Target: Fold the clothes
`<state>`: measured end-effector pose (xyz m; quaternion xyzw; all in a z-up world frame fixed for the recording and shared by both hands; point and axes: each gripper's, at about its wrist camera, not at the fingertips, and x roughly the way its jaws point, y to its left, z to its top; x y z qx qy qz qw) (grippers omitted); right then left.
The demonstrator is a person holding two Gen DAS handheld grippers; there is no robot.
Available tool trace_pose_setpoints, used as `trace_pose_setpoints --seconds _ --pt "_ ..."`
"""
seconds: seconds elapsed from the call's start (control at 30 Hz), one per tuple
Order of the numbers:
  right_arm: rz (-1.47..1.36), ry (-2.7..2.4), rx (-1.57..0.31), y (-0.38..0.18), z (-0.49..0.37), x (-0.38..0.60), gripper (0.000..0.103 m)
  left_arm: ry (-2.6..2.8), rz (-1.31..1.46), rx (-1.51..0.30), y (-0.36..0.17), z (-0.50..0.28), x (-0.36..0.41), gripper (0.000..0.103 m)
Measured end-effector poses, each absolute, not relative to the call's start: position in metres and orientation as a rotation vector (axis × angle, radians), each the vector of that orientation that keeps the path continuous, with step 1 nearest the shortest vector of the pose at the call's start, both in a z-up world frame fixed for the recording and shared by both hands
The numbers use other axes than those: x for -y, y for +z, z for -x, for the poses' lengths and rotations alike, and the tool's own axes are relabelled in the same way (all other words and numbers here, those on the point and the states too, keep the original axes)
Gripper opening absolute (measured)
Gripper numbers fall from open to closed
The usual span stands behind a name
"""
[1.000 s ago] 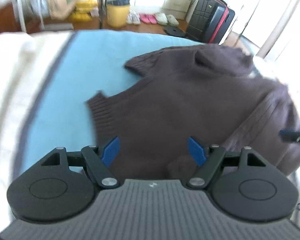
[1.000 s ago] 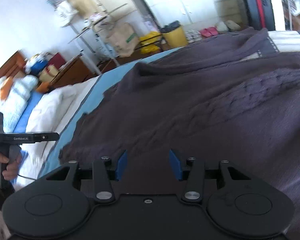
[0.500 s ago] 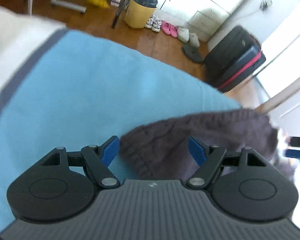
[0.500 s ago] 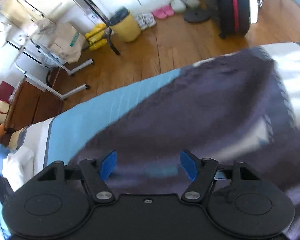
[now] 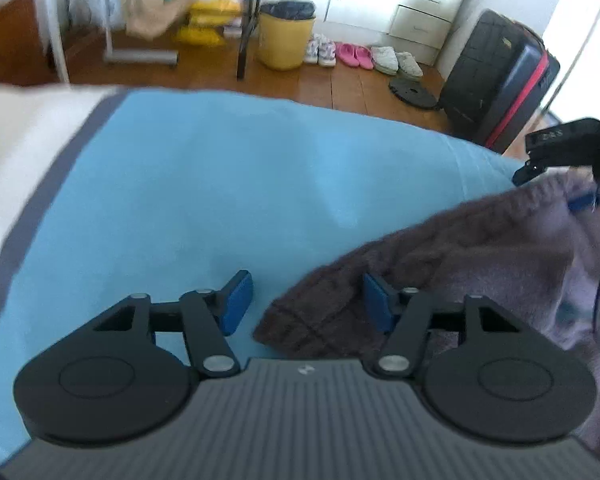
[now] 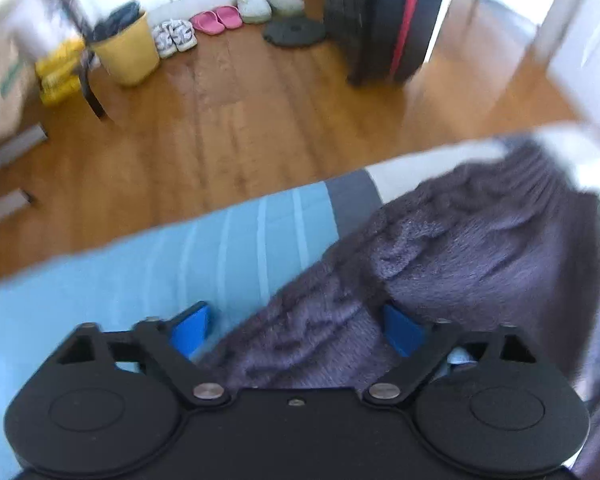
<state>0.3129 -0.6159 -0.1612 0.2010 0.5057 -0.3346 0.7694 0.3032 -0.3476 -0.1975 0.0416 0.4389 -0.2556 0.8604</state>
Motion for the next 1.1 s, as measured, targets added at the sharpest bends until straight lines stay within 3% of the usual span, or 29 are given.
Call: trace_pose_setpoints --seconds 0.03,0.07,0.1,0.13,0.3,0.43,0.53,0.67,0.87,0.9,0.93,1.03,1.1 --pt "-0.404 -0.729 -1.087 -0.157 -0.31 0.611 0.05 -0.548 -0.104 -0.903 -0.196 -0.298 0.351 0.028" --pt "-0.365 -0.732 -1.086 -0.152 -0.306 0.608 0.027 -0.563 -0.114 -0.89 -0.193 -0.294 0.353 0.02" --pt "-0.322 -0.736 -1.09 -0.147 -0.3 0.607 0.014 -0.573 -0.122 -0.877 -0.19 -0.289 0.354 0.013" --pt "-0.312 -0.723 -1.05 -0.136 -0.289 0.606 0.012 -0.577 -0.127 -0.861 -0.186 -0.285 0.354 0.012" --pt "-0.305 -0.545 -0.672 -0.06 -0.186 0.585 0.012 -0.624 -0.086 -0.761 -0.156 -0.263 0.34 0.01" --pt "-0.276 -0.491 -0.517 -0.012 -0.082 0.547 0.013 -0.671 -0.027 -0.703 -0.137 -0.236 0.319 0.01" --pt "-0.343 -0.459 -0.433 -0.014 0.005 0.515 0.013 -0.693 -0.053 -0.701 -0.133 -0.202 0.291 0.01" --pt "-0.431 -0.491 -0.52 -0.068 0.086 0.469 0.016 -0.688 -0.128 -0.885 -0.159 -0.17 0.264 0.01" --pt "-0.119 -0.386 -0.773 -0.106 0.103 0.411 0.023 -0.678 -0.127 -1.011 -0.173 -0.157 0.251 0.01" --pt "-0.02 -0.309 -0.82 -0.101 0.098 0.398 0.026 -0.677 -0.12 -1.019 -0.173 -0.155 0.249 0.01" --pt "0.088 -0.258 -0.835 -0.093 0.095 0.386 0.036 -0.677 -0.113 -1.028 -0.173 -0.153 0.247 0.01" --pt "0.344 -0.199 -0.762 -0.066 0.095 0.353 0.048 -0.686 -0.046 -1.075 -0.176 -0.156 0.239 0.011" --pt "0.348 -0.163 -0.748 -0.059 0.092 0.347 0.052 -0.696 0.052 -1.115 -0.18 -0.163 0.23 0.011"
